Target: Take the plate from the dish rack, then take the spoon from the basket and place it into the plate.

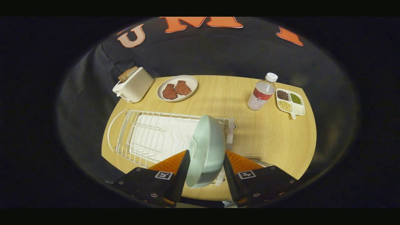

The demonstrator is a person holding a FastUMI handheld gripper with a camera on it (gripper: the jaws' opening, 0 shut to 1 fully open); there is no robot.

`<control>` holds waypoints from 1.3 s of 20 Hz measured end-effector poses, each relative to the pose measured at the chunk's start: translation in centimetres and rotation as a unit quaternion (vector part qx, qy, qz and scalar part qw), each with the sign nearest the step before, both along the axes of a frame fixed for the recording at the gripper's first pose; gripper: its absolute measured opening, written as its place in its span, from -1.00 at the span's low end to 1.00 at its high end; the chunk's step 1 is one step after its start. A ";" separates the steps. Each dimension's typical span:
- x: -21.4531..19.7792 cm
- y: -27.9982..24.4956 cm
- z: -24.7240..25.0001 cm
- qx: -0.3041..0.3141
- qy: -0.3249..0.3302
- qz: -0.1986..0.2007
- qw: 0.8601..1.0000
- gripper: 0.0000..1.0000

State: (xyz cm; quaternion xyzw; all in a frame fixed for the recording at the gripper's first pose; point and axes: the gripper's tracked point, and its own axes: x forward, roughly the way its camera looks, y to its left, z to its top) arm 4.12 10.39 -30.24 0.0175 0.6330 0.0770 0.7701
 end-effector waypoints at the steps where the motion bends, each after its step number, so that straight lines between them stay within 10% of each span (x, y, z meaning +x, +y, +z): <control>1: -0.1 0.4 -0.2 -0.005 0.006 0.001 1.000 0.10; 18: 2.6 -2.5 2.7 -0.220 -0.040 -0.028 0.974 -0.53; 26: 0.6 -3.4 8.3 -0.210 -0.083 -0.068 0.972 -0.53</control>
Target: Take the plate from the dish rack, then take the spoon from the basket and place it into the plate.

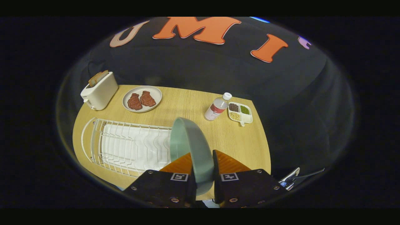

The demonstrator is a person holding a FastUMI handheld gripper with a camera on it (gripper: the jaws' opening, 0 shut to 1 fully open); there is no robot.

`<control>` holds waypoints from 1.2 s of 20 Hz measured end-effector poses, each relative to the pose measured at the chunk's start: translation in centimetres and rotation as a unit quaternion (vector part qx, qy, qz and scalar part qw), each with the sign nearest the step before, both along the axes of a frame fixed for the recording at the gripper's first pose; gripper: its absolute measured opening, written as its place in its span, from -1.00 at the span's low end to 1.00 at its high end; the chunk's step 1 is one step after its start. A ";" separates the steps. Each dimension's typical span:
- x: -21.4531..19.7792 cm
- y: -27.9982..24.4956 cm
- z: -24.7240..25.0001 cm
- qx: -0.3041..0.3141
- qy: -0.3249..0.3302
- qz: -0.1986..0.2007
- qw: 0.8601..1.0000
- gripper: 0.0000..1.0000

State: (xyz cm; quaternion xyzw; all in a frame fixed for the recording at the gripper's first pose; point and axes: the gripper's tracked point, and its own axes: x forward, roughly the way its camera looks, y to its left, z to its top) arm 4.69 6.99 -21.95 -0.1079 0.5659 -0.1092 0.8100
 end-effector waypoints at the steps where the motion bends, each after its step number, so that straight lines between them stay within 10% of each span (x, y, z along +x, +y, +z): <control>1: -0.6 -0.2 0.6 0.008 -0.003 -0.003 1.000 -0.53; 12: -8.9 -2.5 1.7 0.108 -0.010 -0.024 0.994 -0.53; 24: -19.3 -2.7 -2.6 0.295 0.013 -0.066 0.953 -0.53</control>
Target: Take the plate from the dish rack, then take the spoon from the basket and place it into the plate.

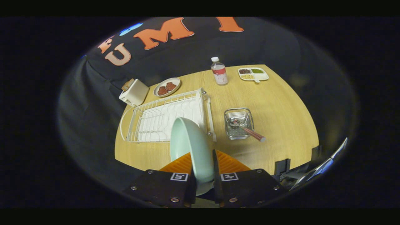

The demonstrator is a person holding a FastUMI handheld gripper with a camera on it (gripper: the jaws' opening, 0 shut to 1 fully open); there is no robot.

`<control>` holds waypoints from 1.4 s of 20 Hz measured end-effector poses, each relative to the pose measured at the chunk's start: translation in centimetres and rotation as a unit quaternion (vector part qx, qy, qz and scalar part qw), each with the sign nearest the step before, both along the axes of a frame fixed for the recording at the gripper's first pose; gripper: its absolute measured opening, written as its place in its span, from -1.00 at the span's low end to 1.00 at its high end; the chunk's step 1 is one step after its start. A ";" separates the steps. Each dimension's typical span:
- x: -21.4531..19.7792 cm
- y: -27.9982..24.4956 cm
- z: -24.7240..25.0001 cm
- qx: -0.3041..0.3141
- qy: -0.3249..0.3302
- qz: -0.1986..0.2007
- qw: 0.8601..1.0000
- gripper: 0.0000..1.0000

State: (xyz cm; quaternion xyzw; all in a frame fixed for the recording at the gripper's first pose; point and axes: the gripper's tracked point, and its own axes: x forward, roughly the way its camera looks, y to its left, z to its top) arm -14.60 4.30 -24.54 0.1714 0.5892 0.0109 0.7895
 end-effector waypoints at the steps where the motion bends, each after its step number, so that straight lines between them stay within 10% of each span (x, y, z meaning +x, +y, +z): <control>1: -0.6 0.3 -0.6 0.012 0.003 -0.006 1.000 -0.53; 25: -6.3 5.3 -11.8 0.154 0.015 -0.067 0.986 -0.48; 28: -5.2 3.8 -11.7 0.131 -0.022 -0.079 0.988 -0.20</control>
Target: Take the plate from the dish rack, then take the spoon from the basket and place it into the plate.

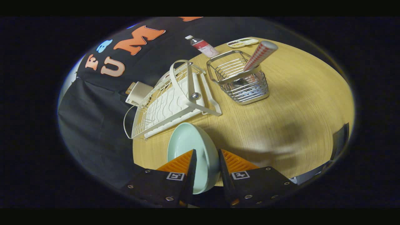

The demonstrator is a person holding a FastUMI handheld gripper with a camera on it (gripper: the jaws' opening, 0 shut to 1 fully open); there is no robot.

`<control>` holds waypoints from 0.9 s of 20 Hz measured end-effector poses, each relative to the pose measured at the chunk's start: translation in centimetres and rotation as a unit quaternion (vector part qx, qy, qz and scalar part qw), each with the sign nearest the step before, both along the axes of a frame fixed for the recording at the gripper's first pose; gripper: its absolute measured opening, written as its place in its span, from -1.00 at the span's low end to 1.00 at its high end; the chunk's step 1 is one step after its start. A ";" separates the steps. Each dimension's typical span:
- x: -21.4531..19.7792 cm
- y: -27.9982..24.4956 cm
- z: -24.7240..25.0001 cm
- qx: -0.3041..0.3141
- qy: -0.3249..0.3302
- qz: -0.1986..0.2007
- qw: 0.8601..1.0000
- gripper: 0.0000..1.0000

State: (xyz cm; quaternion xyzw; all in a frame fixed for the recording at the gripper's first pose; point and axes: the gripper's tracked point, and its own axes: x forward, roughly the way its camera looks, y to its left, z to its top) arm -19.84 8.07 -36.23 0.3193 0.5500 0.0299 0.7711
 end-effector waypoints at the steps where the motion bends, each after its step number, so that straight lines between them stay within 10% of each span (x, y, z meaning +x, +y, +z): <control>1: 0.5 -0.5 0.1 -0.002 -0.014 -0.009 1.000 -0.17; 7: 3.6 -6.0 2.1 -0.069 -0.112 -0.074 0.989 -0.10; 12: 6.1 -10.7 4.2 -0.190 -0.197 -0.064 0.960 0.18; 18: 8.6 -11.8 4.8 -0.251 -0.252 -0.037 0.934 0.00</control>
